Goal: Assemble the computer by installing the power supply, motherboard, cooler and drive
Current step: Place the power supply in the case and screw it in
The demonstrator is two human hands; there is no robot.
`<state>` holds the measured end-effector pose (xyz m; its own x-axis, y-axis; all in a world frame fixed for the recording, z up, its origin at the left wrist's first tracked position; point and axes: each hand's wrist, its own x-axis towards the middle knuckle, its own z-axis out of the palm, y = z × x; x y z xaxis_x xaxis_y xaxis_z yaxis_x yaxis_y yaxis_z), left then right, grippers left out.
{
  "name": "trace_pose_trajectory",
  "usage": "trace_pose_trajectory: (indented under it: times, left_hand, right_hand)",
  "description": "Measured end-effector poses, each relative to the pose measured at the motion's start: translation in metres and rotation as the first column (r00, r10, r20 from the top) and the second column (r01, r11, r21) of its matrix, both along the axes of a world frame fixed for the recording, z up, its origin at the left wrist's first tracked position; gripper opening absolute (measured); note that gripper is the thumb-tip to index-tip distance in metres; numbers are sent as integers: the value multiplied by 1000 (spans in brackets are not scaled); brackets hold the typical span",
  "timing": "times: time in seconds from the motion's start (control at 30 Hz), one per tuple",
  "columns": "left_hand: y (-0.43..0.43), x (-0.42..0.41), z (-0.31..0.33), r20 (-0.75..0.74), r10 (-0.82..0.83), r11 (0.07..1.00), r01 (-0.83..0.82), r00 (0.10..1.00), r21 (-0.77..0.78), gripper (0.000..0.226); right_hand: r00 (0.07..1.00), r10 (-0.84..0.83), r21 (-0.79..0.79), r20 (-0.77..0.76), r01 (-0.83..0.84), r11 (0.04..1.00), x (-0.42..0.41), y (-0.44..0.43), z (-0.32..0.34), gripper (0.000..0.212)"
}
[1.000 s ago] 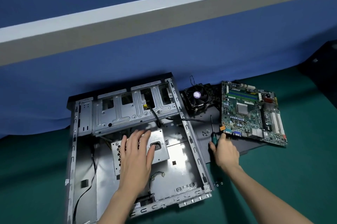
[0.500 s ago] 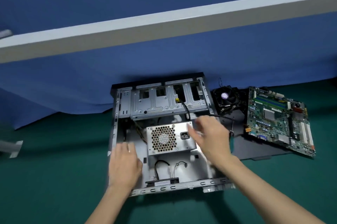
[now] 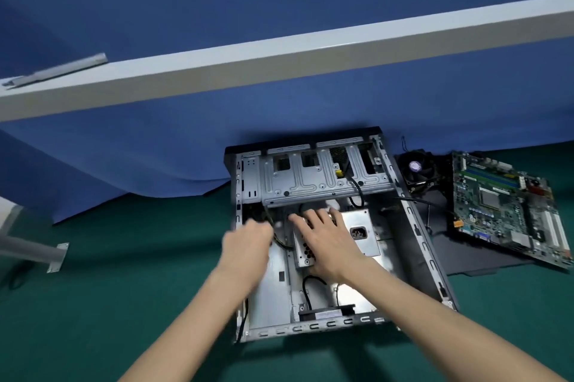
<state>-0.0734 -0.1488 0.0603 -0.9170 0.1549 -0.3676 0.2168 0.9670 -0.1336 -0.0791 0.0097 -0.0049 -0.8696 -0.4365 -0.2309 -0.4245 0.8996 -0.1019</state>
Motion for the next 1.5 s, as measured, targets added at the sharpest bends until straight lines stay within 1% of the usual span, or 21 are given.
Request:
trace_pose_trajectory:
  times: [0.1, 0.2, 0.27, 0.33, 0.43, 0.5, 0.6, 0.63, 0.7, 0.8, 0.87, 0.9, 0.97, 1.07, 1.1, 1.13, 1.2, 1.27, 1.33, 1.43, 1.5]
  left_hand:
    - [-17, -47, 40, -149, 135, 979, -109, 980, 172, 22]
    - [-26, -96, 65, -5, 261, 868, -233, 965, 438, 11]
    - [-21, -117, 72, 89, 220, 835, -235, 971, 497, 8]
    - [-13, -134, 71, 28, 108, 908, -110, 994, 405, 10]
    - [-13, -149, 68, -147, -201, 978, 206, 969, 18, 23]
    - [-22, -158, 69, -183, -261, 963, 243, 948, -114, 24]
    - [-35, -175, 61, -172, -185, 980, 171, 967, -98, 16]
    - [-37, -180, 58, -176, -143, 989, 135, 974, -57, 13]
    - [-37, -187, 52, -153, -23, 997, 34, 988, 68, 2]
    - [-36, -194, 43, -124, 158, 964, -126, 980, 236, 22]
    - [-37, -197, 40, -164, 106, 979, -75, 981, 187, 23]
    - [-40, -200, 38, -181, 66, 984, -34, 981, 176, 18]
    - [-45, -206, 35, -157, 93, 964, -50, 983, 262, 23]
    - [-47, -212, 32, -68, 259, 839, -190, 963, 510, 20]
    - [-45, -213, 30, -89, 226, 858, -155, 970, 489, 17]
    - [-43, -213, 29, -117, 161, 902, -98, 980, 420, 14]
    - [-39, -209, 26, -208, -74, 985, 104, 975, 137, 3]
    - [-40, -203, 20, -307, -303, 953, 279, 902, -119, 12]
    - [-44, -195, 13, -364, -383, 918, 304, 849, -255, 19]
    - [-46, -180, 4, -392, -337, 938, 270, 856, -216, 19]
    - [-45, -170, -2, -373, -310, 950, 265, 875, -167, 20]
  right_hand:
    - [1000, 2, -7, 19, -2, 1000, -1, -1, 2, 100]
    - [990, -42, -61, 134, 51, 997, -5, -3, 10, 98]
    - [969, -122, -250, 213, 175, 952, -13, -9, 20, 87]
    - [951, -201, -414, 236, 286, 864, -25, -15, 30, 74]
    - [922, -216, -369, 321, 331, 868, -41, -14, 37, 65]
    - [901, -203, -327, 384, 338, 882, -43, -11, 36, 61]
    - [906, -223, -397, 359, 365, 842, -42, -12, 33, 61]
    - [874, -244, -499, 420, 447, 742, -42, -13, 35, 64]
    - [766, -209, -668, 607, 635, 388, -49, -17, 42, 62]
    - [599, -90, -604, 796, 796, -48, -66, -20, 50, 44]
    - [530, -24, -521, 848, 823, -227, -78, -16, 56, 30]
    - [526, 13, -505, 850, 823, -260, -82, -15, 58, 28]
    - [542, 92, -516, 835, 830, -210, -85, -17, 62, 28]
    - [580, 126, -589, 805, 808, 37, -79, -55, 65, 32]
    - [603, 109, -613, 790, 778, 137, -74, -72, 65, 34]
    - [630, 89, -629, 772, 734, 257, -69, -89, 63, 38]
    - [717, 31, -622, 696, 582, 523, -59, -112, 56, 46]
    - [839, -101, -548, 534, 434, 715, -52, -111, 52, 43]
    - [895, -172, -565, 411, 398, 722, -45, -95, 52, 39]
    - [888, -257, -585, 380, 447, 677, -38, -56, 52, 34]
    - [912, -274, -530, 305, 402, 747, -34, -22, 46, 38]
